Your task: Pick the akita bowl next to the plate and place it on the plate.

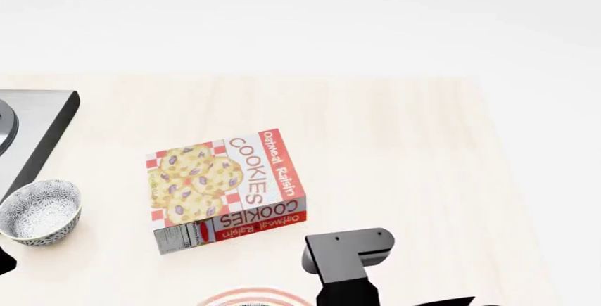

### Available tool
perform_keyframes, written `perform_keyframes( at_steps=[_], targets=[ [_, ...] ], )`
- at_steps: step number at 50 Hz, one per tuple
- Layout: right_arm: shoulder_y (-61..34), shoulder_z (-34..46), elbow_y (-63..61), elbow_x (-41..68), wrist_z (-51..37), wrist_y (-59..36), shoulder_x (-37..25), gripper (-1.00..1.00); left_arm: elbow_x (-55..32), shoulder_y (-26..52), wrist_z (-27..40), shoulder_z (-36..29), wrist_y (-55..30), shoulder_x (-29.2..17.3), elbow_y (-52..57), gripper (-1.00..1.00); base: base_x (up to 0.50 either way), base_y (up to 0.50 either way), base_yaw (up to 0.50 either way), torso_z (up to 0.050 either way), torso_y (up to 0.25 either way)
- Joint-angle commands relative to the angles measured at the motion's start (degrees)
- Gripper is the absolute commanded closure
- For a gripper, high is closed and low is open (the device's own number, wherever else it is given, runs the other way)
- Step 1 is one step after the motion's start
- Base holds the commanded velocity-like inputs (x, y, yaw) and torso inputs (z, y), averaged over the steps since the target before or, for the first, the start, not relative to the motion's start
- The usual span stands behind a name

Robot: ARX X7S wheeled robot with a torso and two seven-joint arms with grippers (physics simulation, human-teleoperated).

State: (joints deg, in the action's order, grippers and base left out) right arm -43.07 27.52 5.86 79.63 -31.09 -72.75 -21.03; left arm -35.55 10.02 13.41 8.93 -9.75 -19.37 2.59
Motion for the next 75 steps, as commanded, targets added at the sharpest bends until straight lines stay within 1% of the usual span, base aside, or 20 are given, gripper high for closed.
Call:
perform_keyframes(
  at_steps=[1, 5, 10, 16, 18, 19, 28, 32, 37, 42, 47, 50, 52, 56, 60, 63, 66, 70, 72, 75],
  targets=[
    [-0.6, 2.21, 0.56, -2.84, 2.73, 0.84, 0.03, -1.0, 0.02, 0.1, -0.08, -0.13, 0.36, -0.01, -0.47, -1.0, 0.0, 0.0, 0.0, 0.0, 0.0],
    [-0.54, 1.73, -3.59, -0.96, 1.94, -0.16, -1.08, -1.0, -0.08, -0.05, 0.13, -0.15, 0.21, -0.09, -0.09, -1.0, 0.0, 0.0, 0.0, 0.0, 0.0],
    [-1.05, -0.88, -8.58, 4.98, -3.73, -2.64, -2.13, -1.0, -0.26, -0.17, 0.2, -0.15, 0.15, -0.14, 0.08, -1.0, 0.0, 0.0, 0.0, 0.0, 0.0],
    [-2.22, -1.79, -11.58, 9.12, -8.17, -4.14, -2.5, -1.0, -0.34, -0.32, 0.44, -0.19, 0.04, -0.24, 0.44, -1.0, 0.0, 0.0, 0.0, 0.0, 0.0],
    [-2.62, -2.02, -12.43, 9.72, -9.08, -4.2, -2.71, -1.0, 0.37, -0.41, -0.61, -0.34, 1.81, 0.33, -1.49, -1.0, 0.0, 0.0, 0.0, 0.0, 0.0],
    [-3.04, -2.15, -12.75, 10.94, -9.99, -4.68, -2.87, -1.0, 0.21, 0.01, -0.43, -0.38, 1.36, 0.18, -1.46, -1.0, 0.0, 0.0, 0.0, 0.0, 0.0],
    [-5.68, -3.7, -17.76, 17.97, -17.62, -4.97, -4.21, -1.0, -0.31, -0.33, 0.34, -0.37, 0.45, -0.21, 0.07, -1.0, 0.0, 0.0, 0.0, 0.0, 0.0],
    [-6.35, -4.43, -20.01, 18.6, -19.77, -4.02, -4.59, -1.0, 0.11, 0.0, -0.22, -0.58, 1.37, 0.06, -1.25, -1.0, 0.0, 0.0, 0.0, 0.0, 0.0],
    [-4.64, -7.12, -24.67, 11.16, -14.62, 0.13, -5.55, -1.0, -0.48, -0.15, 0.67, -0.52, 0.16, -0.33, 0.3, -1.0, 0.0, 0.0, 0.0, 0.0, 0.0],
    [-2.42, -9.39, -28.48, 9.27, -15.42, 3.41, -6.12, -1.0, -0.43, -0.17, 0.73, -0.61, 0.27, -0.33, 0.29, -1.0, 0.0, 0.0, 0.0, 0.0, 0.0],
    [-0.63, -9.72, -33.41, 6.16, -17.1, 5.16, -6.42, -1.0, -0.42, -0.45, 0.98, -0.67, 0.23, -0.34, 0.78, -1.0, 0.0, 0.0, 0.0, 0.0, 0.0],
    [1.25, -9.91, -38.16, 0.19, -16.38, 7.85, -6.86, -1.0, -0.46, -0.37, 0.89, -0.72, 0.29, -0.36, 0.63, -1.0, 0.0, 0.0, 0.0, 0.0, 0.0],
    [1.88, -10.18, -38.49, 0.76, -16.53, 8.12, -6.97, -1.0, -0.41, -0.32, 0.77, -0.76, 0.45, -0.36, 0.4, -1.0, 0.0, 0.0, 0.0, 0.0, 0.0],
    [5.95, -10.06, -42.37, -8.15, -13.96, 13.0, -7.96, -1.0, -0.42, -0.42, 0.91, -0.83, 0.38, -0.47, 0.74, -1.0, 0.0, 0.0, 0.0, 0.0, 0.0],
    [9.72, -9.44, -42.67, -16.18, -10.21, 18.5, -8.94, -1.0, -0.42, -0.28, 1.07, -0.95, 0.23, -0.53, 0.79, -1.0, 0.0, 0.0, 0.0, 0.0, 0.0],
    [13.46, -6.41, -42.97, -26.03, -7.06, 23.94, -10.77, -1.0, -0.48, -0.24, 1.18, -0.99, 0.12, -0.56, 0.86, -1.0, 0.0, 0.0, 0.0, 0.0, 0.0],
    [15.23, -6.6, -42.53, -27.23, -7.04, 25.35, -11.09, -1.0, -0.33, -0.27, 1.09, -1.1, 0.4, -0.48, 0.67, -1.0, 0.0, 0.0, 0.0, 0.0, 0.0],
    [17.5, -5.49, -42.52, -31.98, -6.25, 28.78, -11.86, -1.0, -0.61, -0.56, 1.48, -1.01, -0.01, -0.68, 1.49, -1.0, 0.0, 0.0, 0.0, 0.0, 0.0],
    [17.97, -4.04, -42.52, -34.57, -6.63, 28.65, -12.76, -1.0, -0.67, -0.57, 1.49, -0.99, -0.04, -0.76, 1.56, -1.0, 0.0, 0.0, 0.0, 0.0, 0.0],
    [19.83, -4.33, -42.51, -36.0, -6.88, 30.76, -12.93, -1.0, -0.55, -0.42, 1.21, -1.05, 0.32, -0.7, 0.9, -1.0, 0.0, 0.0, 0.0, 0.0, 0.0]
  ],
)
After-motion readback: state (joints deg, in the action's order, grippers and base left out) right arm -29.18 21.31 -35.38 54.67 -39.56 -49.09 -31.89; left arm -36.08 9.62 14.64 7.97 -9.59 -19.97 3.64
